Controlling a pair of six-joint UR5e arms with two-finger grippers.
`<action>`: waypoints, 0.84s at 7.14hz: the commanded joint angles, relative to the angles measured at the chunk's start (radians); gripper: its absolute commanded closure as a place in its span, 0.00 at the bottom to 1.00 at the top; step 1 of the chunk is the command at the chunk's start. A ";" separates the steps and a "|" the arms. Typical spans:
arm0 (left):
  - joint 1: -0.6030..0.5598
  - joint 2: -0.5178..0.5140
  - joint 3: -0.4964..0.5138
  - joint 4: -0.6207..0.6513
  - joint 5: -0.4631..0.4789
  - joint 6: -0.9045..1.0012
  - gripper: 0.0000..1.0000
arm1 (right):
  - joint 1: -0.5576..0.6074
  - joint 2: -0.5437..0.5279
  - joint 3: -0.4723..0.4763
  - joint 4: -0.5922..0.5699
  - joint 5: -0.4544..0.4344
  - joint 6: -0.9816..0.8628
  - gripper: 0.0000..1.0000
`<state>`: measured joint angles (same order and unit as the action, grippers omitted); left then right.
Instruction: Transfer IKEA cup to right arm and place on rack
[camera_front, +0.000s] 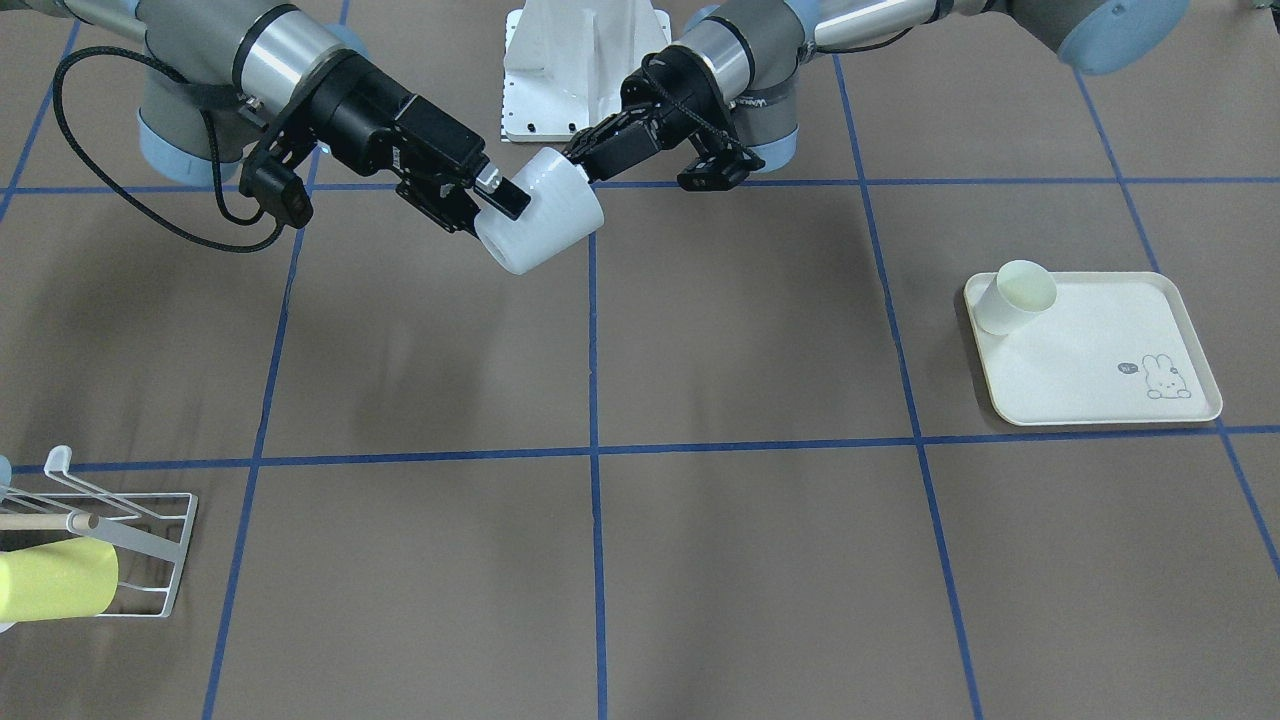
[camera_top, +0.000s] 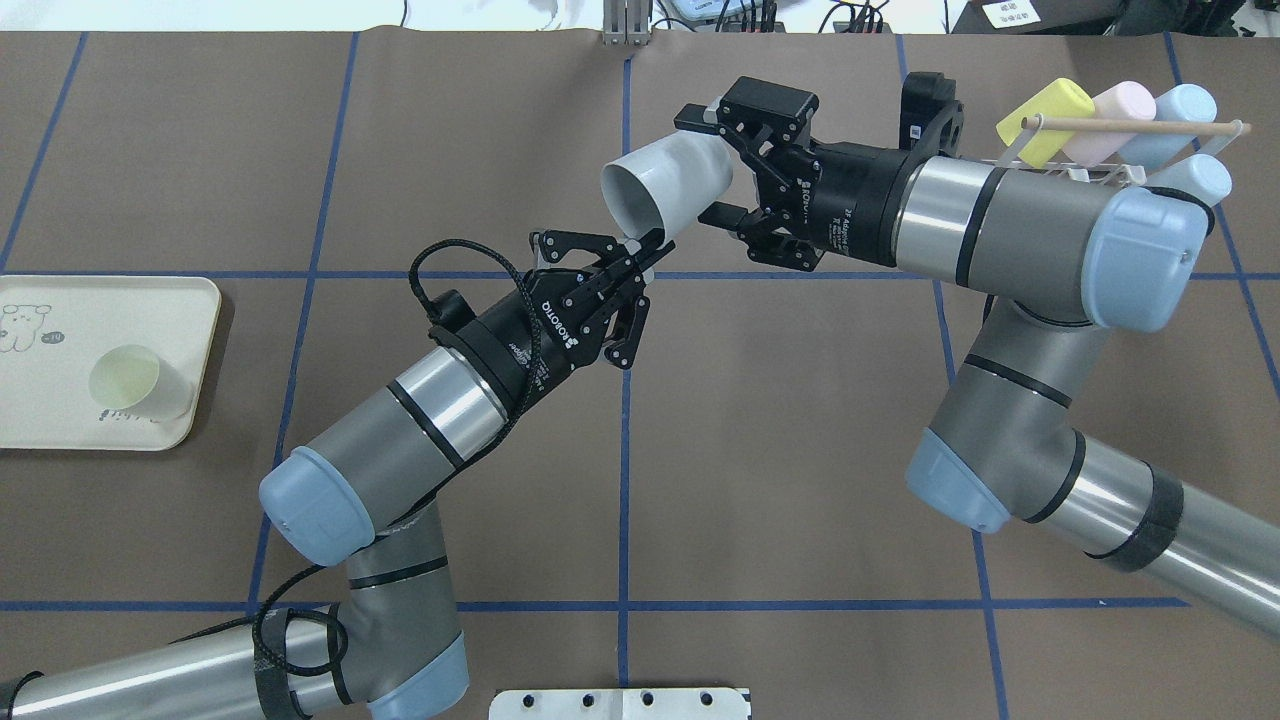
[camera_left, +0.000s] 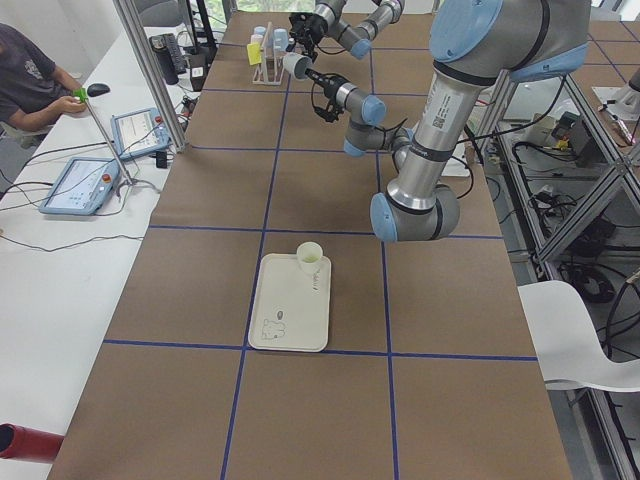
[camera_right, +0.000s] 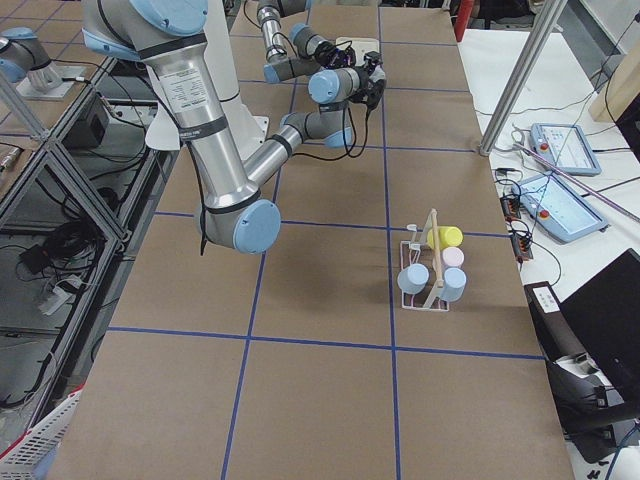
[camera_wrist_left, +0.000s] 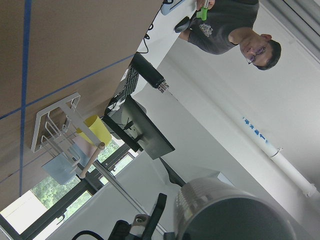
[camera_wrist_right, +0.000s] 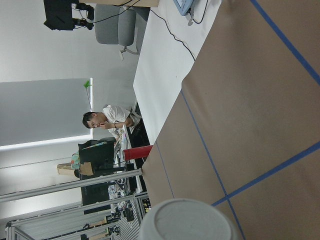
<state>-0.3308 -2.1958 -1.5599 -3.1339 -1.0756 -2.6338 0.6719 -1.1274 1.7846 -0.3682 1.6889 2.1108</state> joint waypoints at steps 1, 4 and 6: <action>0.003 -0.001 0.000 0.000 0.000 0.000 1.00 | 0.000 0.000 -0.001 0.000 0.000 0.000 0.00; 0.016 -0.005 0.000 0.002 0.002 0.000 1.00 | -0.002 0.002 -0.001 0.002 0.000 0.000 0.00; 0.018 -0.009 0.000 0.002 0.002 0.000 1.00 | 0.000 0.002 -0.001 0.002 0.000 0.000 0.00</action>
<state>-0.3141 -2.2025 -1.5601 -3.1324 -1.0739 -2.6339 0.6715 -1.1260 1.7840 -0.3666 1.6896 2.1108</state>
